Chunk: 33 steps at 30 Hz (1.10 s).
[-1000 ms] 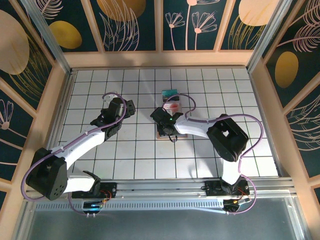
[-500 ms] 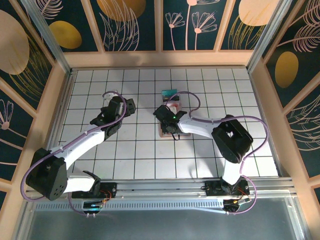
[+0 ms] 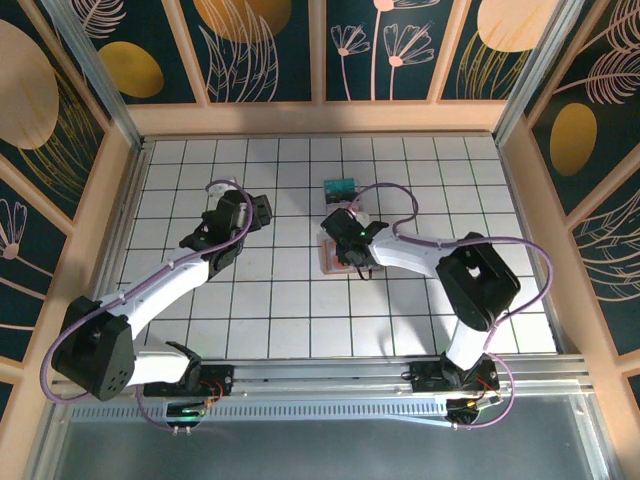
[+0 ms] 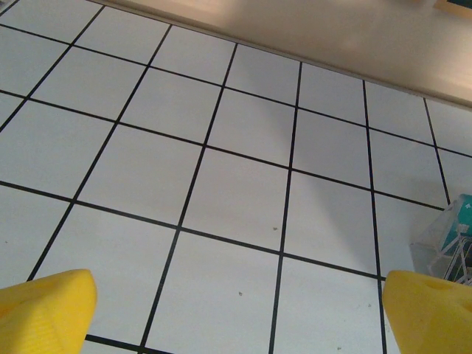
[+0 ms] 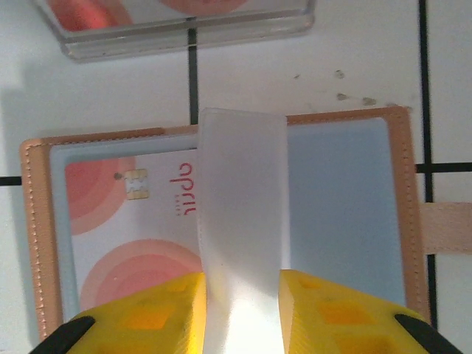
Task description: Take the credit cards out of the card holder
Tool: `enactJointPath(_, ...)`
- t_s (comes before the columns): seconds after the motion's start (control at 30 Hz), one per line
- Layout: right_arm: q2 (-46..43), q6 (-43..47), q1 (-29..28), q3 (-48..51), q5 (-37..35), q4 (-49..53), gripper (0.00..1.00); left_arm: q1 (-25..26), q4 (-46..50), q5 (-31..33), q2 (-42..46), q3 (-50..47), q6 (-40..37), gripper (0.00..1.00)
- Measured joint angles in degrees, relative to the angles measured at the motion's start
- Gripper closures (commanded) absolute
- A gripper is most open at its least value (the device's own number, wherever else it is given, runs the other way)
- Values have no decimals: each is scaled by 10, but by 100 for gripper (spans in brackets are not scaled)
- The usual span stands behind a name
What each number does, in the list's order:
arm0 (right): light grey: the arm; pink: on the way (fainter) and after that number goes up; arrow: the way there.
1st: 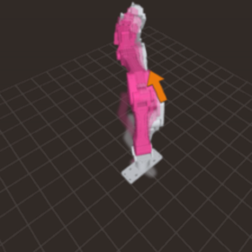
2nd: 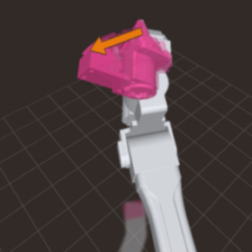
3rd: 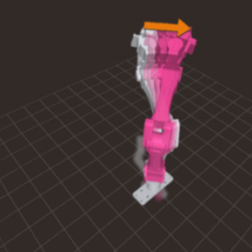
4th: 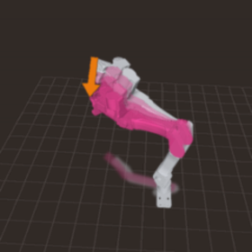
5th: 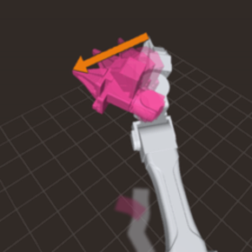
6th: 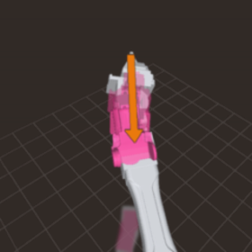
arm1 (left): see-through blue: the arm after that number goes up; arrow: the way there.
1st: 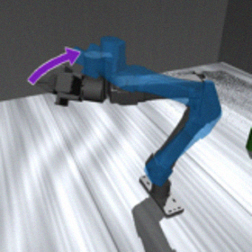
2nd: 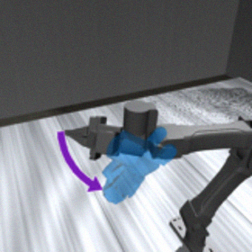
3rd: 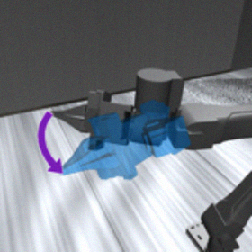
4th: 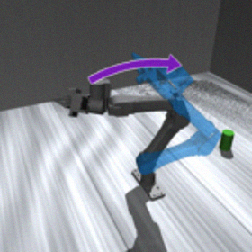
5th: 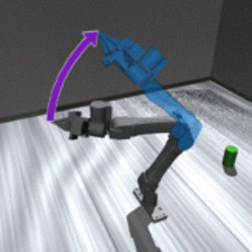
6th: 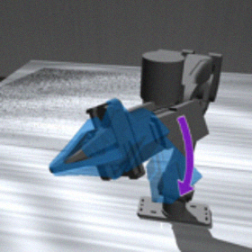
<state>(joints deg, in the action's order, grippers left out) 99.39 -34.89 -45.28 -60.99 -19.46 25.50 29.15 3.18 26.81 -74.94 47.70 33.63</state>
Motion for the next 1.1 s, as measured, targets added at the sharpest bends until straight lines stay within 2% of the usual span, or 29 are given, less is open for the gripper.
enactJointPath(0.7,-71,-4,79,92,0,-17,67,7,0,-42,-11,0,-16,1)
enactJointPath(0.93,-128,-11,97,94,11,-18,70,70,-5,-41,-52,12,-32,1)
enactJointPath(1.1,-176,-10,125,97,82,-52,71,115,-26,-59,-106,13,-37,1)
